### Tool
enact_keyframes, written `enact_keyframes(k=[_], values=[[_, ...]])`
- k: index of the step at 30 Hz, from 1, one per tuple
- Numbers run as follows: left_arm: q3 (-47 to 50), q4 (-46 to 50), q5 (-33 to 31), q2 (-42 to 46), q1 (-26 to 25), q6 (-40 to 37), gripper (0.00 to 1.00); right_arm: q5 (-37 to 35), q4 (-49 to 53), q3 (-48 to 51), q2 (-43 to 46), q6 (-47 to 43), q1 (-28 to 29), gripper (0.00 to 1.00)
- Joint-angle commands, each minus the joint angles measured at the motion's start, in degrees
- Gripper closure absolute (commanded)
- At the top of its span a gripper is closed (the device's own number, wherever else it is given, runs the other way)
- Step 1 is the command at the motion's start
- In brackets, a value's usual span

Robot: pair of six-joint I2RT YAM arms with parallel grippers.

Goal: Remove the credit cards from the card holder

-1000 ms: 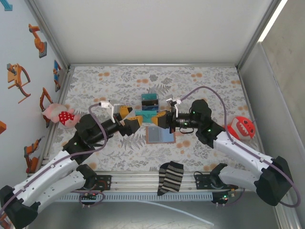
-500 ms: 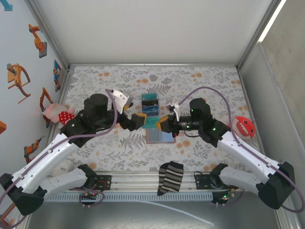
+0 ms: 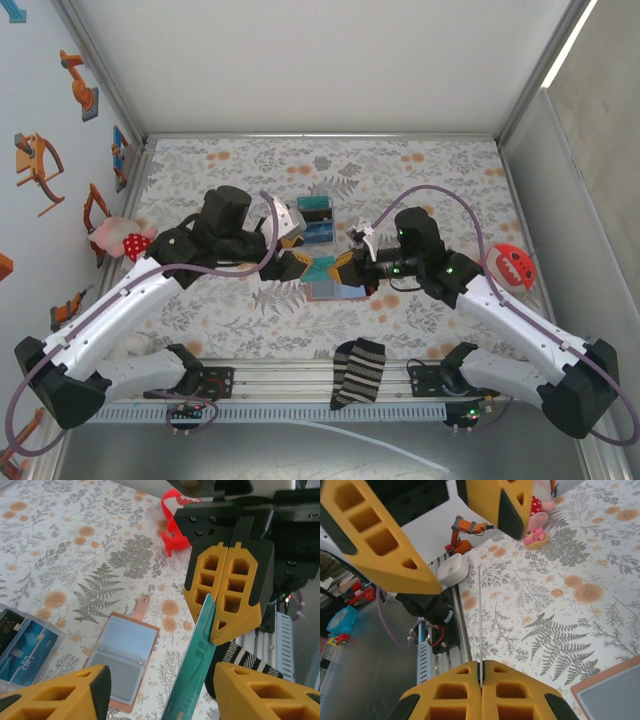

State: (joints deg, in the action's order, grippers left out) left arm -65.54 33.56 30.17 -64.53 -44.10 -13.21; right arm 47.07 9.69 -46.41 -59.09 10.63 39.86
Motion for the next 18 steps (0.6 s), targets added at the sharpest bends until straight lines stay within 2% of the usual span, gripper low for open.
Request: enact_keyframes(k=[1,6,11,14,18], values=[[-2.9,5.2,5.5,-2.0,0.3,-7.2,0.45,2.7,0.2,-1.8,0.5,-1.6,0.3,1.00],[-4.6,8.9,8.4,-5.3,0.3,-10.4,0.52,3.0,0.3,-1.6,0.4,-1.8,0.2,1.00],[-5.2,9.9,8.9,-7.1,0.4,-11.5,0.75,3.1,0.5,-1.7,0.4,-1.9,0.2,1.00],[-5.0,9.8,9.1,-7.3,0.3,-11.9,0.98,2.6,0.5,-1.6,0.3,-2.1,0.2,1.00],[-4.7,8.5,8.7,-7.0,0.4,-12.3,1.00,0.0,0.9,-1.4,0.3,-2.2,0.2,1.00]])
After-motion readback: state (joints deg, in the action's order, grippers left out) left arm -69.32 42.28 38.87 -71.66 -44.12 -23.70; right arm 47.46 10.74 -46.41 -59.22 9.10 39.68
